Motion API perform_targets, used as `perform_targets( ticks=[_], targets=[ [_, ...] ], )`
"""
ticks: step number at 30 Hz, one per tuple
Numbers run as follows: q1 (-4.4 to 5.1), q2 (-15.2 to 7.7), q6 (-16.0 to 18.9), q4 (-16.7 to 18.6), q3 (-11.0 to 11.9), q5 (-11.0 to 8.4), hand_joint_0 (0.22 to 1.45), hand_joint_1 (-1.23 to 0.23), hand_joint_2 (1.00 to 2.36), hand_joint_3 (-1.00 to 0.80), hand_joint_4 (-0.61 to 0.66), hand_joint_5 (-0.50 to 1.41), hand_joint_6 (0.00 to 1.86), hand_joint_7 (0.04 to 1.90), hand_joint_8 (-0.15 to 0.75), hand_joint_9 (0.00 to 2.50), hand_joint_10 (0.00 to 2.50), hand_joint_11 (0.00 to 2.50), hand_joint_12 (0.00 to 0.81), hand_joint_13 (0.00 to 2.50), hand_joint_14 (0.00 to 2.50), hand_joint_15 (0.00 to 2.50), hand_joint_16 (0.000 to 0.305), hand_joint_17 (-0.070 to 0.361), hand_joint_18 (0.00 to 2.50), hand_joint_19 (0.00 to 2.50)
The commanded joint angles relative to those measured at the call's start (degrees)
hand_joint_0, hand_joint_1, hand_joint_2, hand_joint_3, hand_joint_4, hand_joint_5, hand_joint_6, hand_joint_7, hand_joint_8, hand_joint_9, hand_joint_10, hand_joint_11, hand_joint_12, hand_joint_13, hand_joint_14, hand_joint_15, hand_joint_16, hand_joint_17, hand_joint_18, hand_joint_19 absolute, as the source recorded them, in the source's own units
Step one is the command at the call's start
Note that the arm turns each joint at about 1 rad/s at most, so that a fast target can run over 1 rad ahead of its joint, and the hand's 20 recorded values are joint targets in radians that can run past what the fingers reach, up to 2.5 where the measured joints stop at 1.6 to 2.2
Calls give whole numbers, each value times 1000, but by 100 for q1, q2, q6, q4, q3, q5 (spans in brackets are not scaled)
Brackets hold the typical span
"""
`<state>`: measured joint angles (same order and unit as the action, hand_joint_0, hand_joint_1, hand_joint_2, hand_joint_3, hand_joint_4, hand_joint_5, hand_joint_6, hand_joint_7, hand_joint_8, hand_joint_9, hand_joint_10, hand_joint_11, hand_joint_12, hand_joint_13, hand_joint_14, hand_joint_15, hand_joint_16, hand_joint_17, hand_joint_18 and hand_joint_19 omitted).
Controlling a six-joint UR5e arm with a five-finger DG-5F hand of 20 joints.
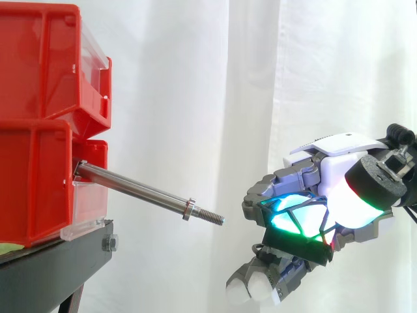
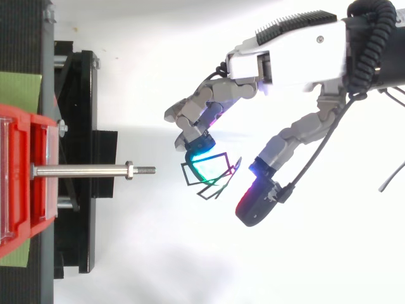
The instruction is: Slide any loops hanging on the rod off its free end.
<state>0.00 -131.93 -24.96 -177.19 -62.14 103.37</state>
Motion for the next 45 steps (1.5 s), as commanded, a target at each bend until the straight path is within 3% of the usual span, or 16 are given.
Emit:
perform_targets(
  ticks=[1, 14, 24, 30, 35, 45],
  targets=[
    [0, 0, 0, 0, 0, 16, 503, -862, 1000, -500, 204, -212, 802, 1234, 273, 620, 4, 121, 290, 510, 0, 0, 48, 107, 485, 0],
    [-44, 0, -9, 220, -9, 113, 434, -851, 1000, -500, 227, -206, 801, 1189, 294, 657, 3, 121, 313, 542, 0, 0, 52, 118, 523, 0],
    [-88, -8, -18, 290, -26, 227, 448, -683, 1000, -500, 223, -196, 785, 1211, 298, 673, 4, 123, 309, 547, 0, 0, 52, 116, 526, 0],
    [-79, -8, -18, 316, -44, 227, 492, -627, 1000, -500, 204, -187, 765, 1259, 282, 676, 3, 115, 293, 535, 0, 0, 48, 108, 502, 13],
    [-88, -8, -18, 316, -44, 227, 588, -669, 1000, -497, 158, -178, 761, 1322, 264, 670, 5, 126, 271, 522, 0, 0, 44, 98, 471, 32],
    [-79, -8, -18, 316, -53, 227, 570, -725, 1020, -243, 51, -185, 824, 1336, 266, 674, 4, 133, 272, 520, 0, 0, 44, 99, 472, 31]
  ],
)
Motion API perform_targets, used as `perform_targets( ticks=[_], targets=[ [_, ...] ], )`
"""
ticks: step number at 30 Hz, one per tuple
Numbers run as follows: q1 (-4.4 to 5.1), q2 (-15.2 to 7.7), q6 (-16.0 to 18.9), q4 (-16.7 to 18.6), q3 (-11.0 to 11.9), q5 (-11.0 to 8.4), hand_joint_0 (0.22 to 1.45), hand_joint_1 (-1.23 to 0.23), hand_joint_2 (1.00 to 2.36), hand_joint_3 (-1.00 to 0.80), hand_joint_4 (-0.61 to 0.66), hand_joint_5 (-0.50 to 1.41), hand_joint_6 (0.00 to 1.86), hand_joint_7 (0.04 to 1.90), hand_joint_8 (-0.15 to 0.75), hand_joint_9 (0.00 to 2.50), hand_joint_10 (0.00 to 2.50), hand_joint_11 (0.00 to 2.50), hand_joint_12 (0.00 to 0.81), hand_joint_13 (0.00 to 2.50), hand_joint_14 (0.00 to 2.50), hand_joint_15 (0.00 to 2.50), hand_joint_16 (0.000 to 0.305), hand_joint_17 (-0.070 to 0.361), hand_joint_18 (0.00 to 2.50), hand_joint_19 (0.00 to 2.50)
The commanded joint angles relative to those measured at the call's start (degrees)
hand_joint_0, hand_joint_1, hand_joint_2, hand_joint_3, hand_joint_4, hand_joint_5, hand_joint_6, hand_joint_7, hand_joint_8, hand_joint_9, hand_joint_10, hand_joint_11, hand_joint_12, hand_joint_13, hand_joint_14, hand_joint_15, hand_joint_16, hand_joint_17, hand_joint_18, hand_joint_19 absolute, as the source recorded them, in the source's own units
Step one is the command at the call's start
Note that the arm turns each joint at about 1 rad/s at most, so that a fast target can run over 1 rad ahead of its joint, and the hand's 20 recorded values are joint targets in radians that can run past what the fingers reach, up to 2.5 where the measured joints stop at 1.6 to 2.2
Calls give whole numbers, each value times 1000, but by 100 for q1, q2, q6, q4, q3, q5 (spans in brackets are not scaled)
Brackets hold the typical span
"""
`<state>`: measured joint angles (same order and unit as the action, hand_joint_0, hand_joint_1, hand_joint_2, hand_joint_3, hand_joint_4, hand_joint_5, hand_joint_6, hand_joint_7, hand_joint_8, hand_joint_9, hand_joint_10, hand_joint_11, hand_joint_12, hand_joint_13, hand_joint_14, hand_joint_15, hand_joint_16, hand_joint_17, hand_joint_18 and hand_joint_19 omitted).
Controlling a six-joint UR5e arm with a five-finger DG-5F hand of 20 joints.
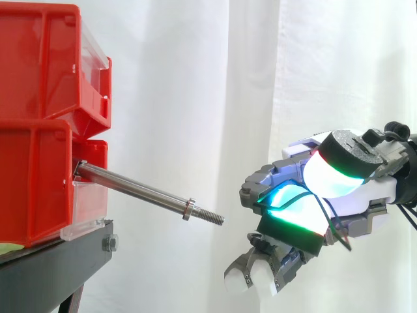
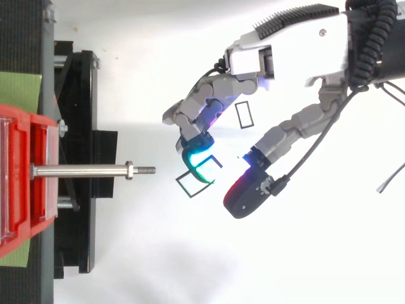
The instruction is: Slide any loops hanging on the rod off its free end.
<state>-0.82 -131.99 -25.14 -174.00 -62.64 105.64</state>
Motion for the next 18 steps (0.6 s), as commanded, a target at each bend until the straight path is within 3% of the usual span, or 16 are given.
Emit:
perform_targets(
  ticks=[1, 12, 18],
  targets=[
    [-6, 7, 0, -2, -2, 0, 568, -733, 1021, -216, 22, -185, 829, 1340, 266, 671, 4, 137, 273, 520, 0, 0, 44, 99, 471, 37],
    [3, 7, 0, 6, -2, 0, 582, -760, 1029, -73, -132, -189, 863, 1457, 260, 692, 5, 144, 268, 526, 0, 0, 44, 98, 474, 41],
    [-6, -2, 0, 15, -2, 9, 604, -797, 1022, -195, -88, -208, 869, 1391, 253, 690, 5, 133, 268, 529, 0, 0, 43, 98, 481, 28]
  ],
)
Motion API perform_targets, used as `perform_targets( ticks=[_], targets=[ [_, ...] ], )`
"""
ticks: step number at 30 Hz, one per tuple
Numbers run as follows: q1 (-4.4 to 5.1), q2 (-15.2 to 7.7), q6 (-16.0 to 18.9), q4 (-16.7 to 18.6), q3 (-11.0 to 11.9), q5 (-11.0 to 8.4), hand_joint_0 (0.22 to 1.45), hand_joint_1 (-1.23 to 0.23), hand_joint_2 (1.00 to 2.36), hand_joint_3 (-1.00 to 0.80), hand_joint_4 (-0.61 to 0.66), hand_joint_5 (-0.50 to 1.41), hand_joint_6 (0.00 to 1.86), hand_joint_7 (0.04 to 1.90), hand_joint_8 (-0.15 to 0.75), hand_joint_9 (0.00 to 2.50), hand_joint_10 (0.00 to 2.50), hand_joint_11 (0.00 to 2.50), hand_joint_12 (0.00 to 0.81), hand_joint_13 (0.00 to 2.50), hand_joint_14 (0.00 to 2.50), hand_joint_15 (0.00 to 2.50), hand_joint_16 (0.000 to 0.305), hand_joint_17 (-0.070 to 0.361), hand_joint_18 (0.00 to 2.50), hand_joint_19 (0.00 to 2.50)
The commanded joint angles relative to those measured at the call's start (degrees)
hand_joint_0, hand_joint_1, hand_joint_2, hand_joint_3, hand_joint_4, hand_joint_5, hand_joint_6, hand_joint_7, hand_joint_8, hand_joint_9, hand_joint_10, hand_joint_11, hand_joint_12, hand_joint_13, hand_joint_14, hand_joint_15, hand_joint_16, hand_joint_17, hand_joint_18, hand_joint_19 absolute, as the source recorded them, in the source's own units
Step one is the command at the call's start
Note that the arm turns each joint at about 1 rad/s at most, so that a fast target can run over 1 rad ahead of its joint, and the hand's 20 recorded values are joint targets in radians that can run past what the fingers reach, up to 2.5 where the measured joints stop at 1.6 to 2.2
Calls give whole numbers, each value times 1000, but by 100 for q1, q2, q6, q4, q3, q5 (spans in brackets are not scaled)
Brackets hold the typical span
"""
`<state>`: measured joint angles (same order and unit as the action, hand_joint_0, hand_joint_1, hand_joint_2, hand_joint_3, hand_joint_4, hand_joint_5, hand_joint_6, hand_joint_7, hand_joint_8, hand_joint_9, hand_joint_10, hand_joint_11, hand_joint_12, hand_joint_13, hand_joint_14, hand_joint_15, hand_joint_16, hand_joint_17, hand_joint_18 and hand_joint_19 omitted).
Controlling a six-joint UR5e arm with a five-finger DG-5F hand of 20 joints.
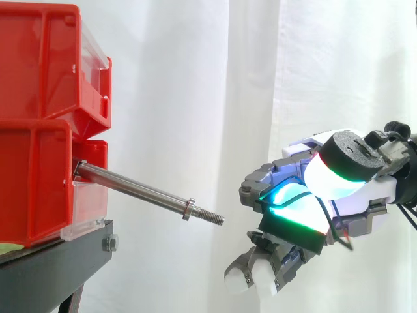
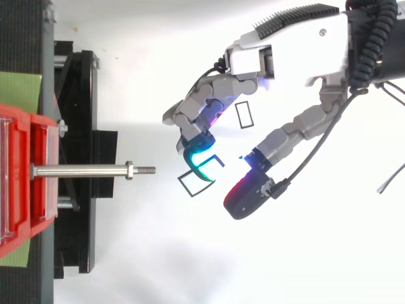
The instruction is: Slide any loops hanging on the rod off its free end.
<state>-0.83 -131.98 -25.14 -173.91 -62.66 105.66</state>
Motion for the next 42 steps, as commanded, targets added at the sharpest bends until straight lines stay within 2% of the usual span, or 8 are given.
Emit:
perform_targets(
  ticks=[1, 5, 10, 25, 31, 36, 39, 42],
  targets=[
    [4, -3, 0, 7, 0, 16, 614, -796, 1019, -245, -68, -208, 865, 1379, 253, 688, 6, 138, 269, 529, 0, 0, 43, 97, 482, 27],
    [12, -3, 9, 51, 0, 33, 628, -799, 1012, -367, -11, -208, 854, 1350, 249, 687, 4, 130, 269, 529, 0, 0, 43, 97, 483, 33],
    [12, -3, 18, 77, 0, 33, 623, -781, 1008, -415, 14, -204, 845, 1366, 251, 690, 4, 138, 268, 533, 0, 0, 43, 97, 483, 25],
    [30, -3, 35, 77, -9, 16, 567, -636, 1009, -400, 75, -171, 830, 1392, 263, 752, 5, 146, 270, 534, 0, 0, 44, 99, 471, 45],
    [30, -3, 44, 68, -9, 7, 574, -675, 1017, -294, 75, -166, 833, 1468, 266, 765, 5, 157, 271, 539, 0, 0, 43, 98, 468, 48],
    [30, -3, 44, 68, -9, 7, 590, -761, 1019, -245, 45, -195, 859, 1439, 264, 735, 5, 162, 272, 530, 0, 0, 44, 98, 470, 32],
    [39, -3, 79, 42, -9, -2, 605, -779, 1017, -288, 79, -208, 864, 1405, 264, 724, 6, 175, 271, 531, 0, 0, 43, 98, 471, 32],
    [48, -3, 141, -2, -62, -2, 593, -687, 1008, -416, 112, -194, 853, 1398, 266, 759, 6, 177, 269, 534, 0, 0, 43, 98, 474, 36]
  ],
)
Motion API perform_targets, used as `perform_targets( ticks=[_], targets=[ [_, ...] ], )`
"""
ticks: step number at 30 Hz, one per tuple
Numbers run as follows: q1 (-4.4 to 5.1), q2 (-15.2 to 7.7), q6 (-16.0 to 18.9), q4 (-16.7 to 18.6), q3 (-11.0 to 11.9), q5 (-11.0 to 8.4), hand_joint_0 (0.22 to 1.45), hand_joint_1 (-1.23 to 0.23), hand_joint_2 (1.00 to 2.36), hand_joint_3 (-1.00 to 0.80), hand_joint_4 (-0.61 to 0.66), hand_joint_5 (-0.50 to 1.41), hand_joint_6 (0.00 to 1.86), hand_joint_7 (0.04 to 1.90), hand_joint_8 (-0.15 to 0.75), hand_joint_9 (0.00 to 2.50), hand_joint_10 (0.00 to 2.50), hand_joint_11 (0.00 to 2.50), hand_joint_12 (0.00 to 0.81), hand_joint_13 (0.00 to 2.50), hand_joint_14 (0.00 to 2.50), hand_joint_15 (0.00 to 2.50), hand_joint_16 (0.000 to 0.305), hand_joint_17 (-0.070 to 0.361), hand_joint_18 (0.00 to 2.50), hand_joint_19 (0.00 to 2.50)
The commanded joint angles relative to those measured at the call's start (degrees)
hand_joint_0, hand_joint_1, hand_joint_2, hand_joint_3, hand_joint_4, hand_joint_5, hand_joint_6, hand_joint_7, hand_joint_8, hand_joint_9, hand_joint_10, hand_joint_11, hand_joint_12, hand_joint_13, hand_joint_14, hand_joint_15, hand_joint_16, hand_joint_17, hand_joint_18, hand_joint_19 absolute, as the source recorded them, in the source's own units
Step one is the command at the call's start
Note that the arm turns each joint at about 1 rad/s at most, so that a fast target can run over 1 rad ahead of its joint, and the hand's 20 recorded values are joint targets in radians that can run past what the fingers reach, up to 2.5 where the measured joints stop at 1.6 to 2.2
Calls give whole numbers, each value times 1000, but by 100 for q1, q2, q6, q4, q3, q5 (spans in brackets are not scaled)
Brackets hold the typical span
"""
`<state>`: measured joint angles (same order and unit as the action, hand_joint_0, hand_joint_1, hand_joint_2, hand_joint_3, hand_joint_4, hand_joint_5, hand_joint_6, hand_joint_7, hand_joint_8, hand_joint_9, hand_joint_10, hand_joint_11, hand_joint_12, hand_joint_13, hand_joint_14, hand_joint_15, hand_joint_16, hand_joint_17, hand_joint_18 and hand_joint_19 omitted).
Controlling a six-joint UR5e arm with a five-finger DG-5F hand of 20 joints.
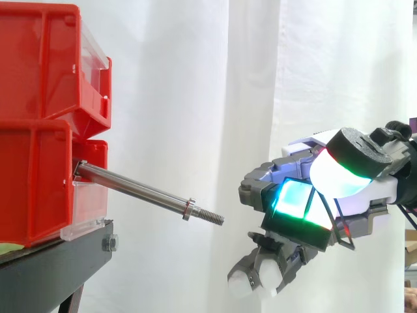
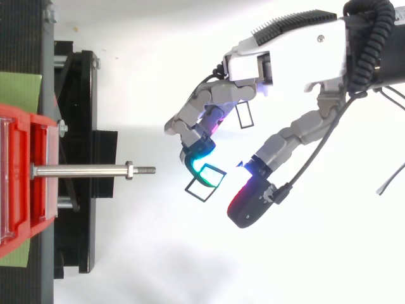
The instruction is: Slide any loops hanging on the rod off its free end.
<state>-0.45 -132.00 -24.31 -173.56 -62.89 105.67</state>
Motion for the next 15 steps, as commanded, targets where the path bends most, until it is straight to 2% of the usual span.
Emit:
perform_targets(
  ticks=[1, 9, 15],
  targets=[
    [1, 8, 84, -46, -56, -11, 582, -656, 1006, -434, 112, -185, 847, 1415, 268, 771, 6, 174, 269, 538, 0, 0, 44, 98, 475, 48],
    [36, 8, 304, -398, -74, -160, 577, -561, 1002, -474, 145, -152, 829, 1453, 270, 826, 6, 173, 270, 548, 0, 0, 43, 98, 473, 65],
    [36, 8, 418, -424, -74, -187, 578, -560, 1004, -458, 168, -142, 823, 1468, 279, 855, 7, 177, 269, 557, 0, 0, 43, 97, 480, 61]
  ],
)
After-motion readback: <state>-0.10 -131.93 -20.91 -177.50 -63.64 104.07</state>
